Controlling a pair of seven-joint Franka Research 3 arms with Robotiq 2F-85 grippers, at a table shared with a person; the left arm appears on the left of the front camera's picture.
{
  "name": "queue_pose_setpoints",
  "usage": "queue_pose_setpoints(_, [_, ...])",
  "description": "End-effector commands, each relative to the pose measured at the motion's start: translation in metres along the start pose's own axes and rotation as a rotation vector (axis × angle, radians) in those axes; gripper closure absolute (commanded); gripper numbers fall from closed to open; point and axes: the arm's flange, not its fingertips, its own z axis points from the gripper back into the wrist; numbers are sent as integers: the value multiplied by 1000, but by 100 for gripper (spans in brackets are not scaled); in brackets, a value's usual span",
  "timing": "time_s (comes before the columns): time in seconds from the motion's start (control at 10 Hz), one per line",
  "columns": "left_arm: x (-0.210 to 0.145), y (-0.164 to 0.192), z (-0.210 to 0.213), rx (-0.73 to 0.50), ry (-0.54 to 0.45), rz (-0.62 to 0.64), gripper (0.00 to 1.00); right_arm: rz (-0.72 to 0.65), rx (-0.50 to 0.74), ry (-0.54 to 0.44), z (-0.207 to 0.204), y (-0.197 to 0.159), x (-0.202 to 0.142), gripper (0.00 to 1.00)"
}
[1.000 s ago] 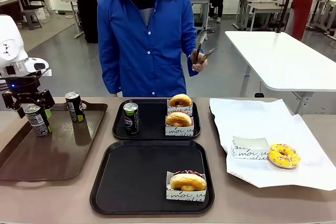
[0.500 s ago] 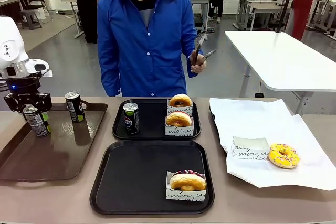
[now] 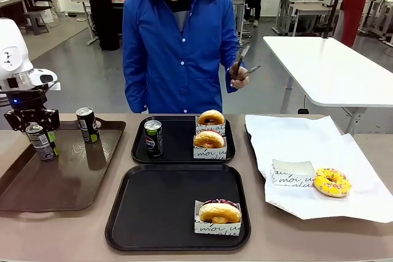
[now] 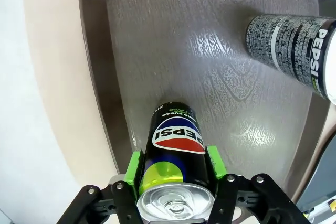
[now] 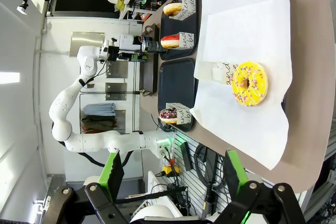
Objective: Set up donuts and drinks on trays.
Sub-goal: Pick up one Pepsi coke from the Handle tray and place it on the Flat Tray without a Pepsi coke.
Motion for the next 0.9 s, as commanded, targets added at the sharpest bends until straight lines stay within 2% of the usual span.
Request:
queue_pose_setpoints(0.0, [-6,-5,19,10,76,35,92,6,4,-6,0,0,0,0])
queue_pose_setpoints(0.3, [-56,-25,105,-33,59,-37,92,6,4,-6,0,0,0,0])
queue_pose_setpoints(0.5, [-99,-33,141,-87,9,-132,92,6,4,-6,0,0,0,0])
queue_pose_setpoints(0.6, [-110,-34,150,-92,2,-91,92,6,4,-6,0,0,0,0])
queue_pose_setpoints(0.7, [-111,-29,151,-92,10,7,92,6,4,-6,0,0,0,0])
queue_pose_setpoints(0.8, [-102,-38,156,-61,15,-89,92,6,4,-6,0,0,0,0])
